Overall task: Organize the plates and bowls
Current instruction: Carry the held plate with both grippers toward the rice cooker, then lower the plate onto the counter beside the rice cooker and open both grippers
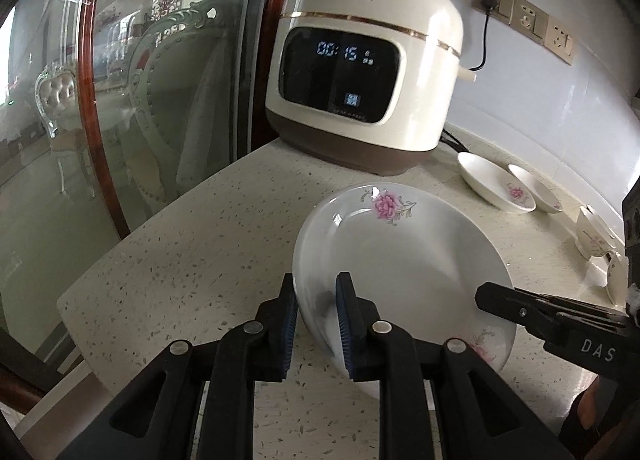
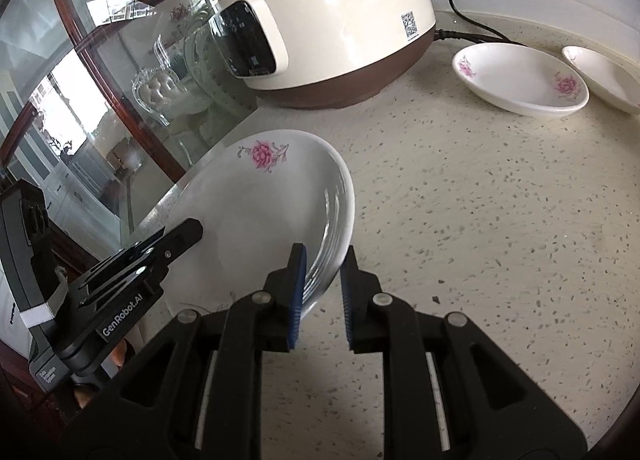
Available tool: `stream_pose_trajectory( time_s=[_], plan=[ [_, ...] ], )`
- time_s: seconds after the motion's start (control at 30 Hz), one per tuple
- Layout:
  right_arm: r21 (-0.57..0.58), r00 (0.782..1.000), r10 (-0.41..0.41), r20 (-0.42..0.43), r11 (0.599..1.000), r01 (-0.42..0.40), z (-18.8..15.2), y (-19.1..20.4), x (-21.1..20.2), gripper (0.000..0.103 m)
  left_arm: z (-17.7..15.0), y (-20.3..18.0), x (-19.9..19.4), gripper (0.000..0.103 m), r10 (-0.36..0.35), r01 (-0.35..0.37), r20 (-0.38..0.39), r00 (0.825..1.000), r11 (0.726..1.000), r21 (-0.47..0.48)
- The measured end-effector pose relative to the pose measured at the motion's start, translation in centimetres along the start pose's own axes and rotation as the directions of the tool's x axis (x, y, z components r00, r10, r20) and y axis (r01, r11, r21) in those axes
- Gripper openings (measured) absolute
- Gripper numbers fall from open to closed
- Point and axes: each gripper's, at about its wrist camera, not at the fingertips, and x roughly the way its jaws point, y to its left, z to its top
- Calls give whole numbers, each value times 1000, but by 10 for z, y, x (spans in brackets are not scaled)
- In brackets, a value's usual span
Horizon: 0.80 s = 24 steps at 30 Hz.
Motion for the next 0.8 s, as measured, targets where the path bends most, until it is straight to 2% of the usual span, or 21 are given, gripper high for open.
stream_pose_trajectory(
  time_s=[0.17, 0.27, 0.3, 0.33, 0.37, 0.4, 0.43, 0.5, 0.57, 0.63, 0.73, 0.8],
  plan=[
    [-2, 1000, 1, -7, 1000, -1, 0, 0, 1, 21, -2, -1, 3, 22, 23, -23, -11, 1000, 1000, -1],
    [5, 1000, 20, -14, 1000, -20, 0, 0, 2, 30, -1, -3, 4, 29, 28, -28, -23, 999, 1000, -7],
    [5, 1000, 18, -15, 1000, -18, 0, 0, 2, 30, -1, -3, 3, 36, 34, -34, -23, 999, 999, -8],
    [7, 1000, 18, -8, 1000, -17, 0, 0, 1, 36, -1, -3, 2, 41, 42, -42, -22, 999, 999, -11],
    [15, 1000, 19, 11, 1000, -19, -1, -1, -2, 41, 1, -2, -2, 54, 57, -57, -10, 998, 998, -22],
    [33, 999, 13, 34, 999, -14, -1, -4, -7, 55, 2, -2, -4, 65, 65, -65, -1, 998, 997, -27],
    [72, 997, -10, 79, 997, 4, -2, -10, -14, 61, 4, -2, -8, 69, 80, -79, 17, 997, 996, -39],
    [150, 987, -51, 155, 988, 28, -3, -24, -27, 64, 10, -4, -20, 79, 93, -90, 56, 994, 994, -67],
    [252, 975, -77, 207, 968, 23, -5, -43, -39, 67, 17, -15, -32, 85, 62, -56, 96, 993, 996, -63],
    [354, 959, -119, 257, 935, 21, -10, -63, -53, 67, 23, -38, -39, 86, 23, -23, 104, 994, 1000, 0],
    [461, 931, -178, 318, 887, 12, -19, -87, -73, 67, 32, -75, -35, 87, -25, 18, 62, 998, 995, 101],
    [510, 916, -242, 319, 859, 50, -23, -99, -82, 67, 43, -101, -28, 87, -95, 91, 27, 995, 989, 118]
  ],
)
